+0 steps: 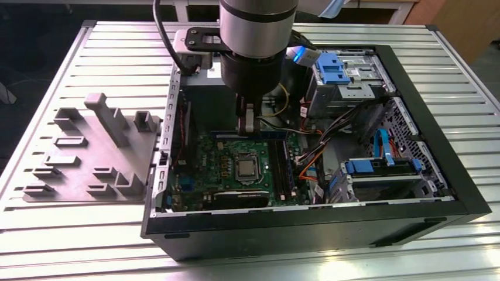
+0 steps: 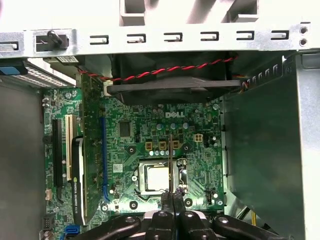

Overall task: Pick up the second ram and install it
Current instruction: 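Insert the second ram into the second slot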

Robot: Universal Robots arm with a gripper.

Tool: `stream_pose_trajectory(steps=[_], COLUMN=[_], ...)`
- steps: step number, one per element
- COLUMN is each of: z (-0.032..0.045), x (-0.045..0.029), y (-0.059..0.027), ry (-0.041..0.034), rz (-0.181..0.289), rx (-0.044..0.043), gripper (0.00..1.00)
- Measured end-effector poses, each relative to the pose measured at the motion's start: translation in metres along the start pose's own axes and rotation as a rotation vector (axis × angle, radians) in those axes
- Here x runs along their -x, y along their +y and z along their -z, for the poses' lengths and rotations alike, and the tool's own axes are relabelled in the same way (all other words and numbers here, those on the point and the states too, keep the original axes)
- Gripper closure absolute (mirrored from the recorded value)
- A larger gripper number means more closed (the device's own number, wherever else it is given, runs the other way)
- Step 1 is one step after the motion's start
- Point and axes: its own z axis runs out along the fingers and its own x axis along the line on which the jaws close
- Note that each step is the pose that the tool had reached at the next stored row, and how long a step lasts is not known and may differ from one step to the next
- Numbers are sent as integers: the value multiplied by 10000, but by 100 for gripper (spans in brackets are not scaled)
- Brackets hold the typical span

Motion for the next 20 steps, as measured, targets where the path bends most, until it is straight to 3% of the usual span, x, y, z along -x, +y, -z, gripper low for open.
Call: stream_pose_trajectory(steps=[11,20], z=[-2,-11], x=[0,0], y=[0,-1], ry=[-13,-67], rz=[-23,-1562], rx=[-1,-34], gripper=[89,89])
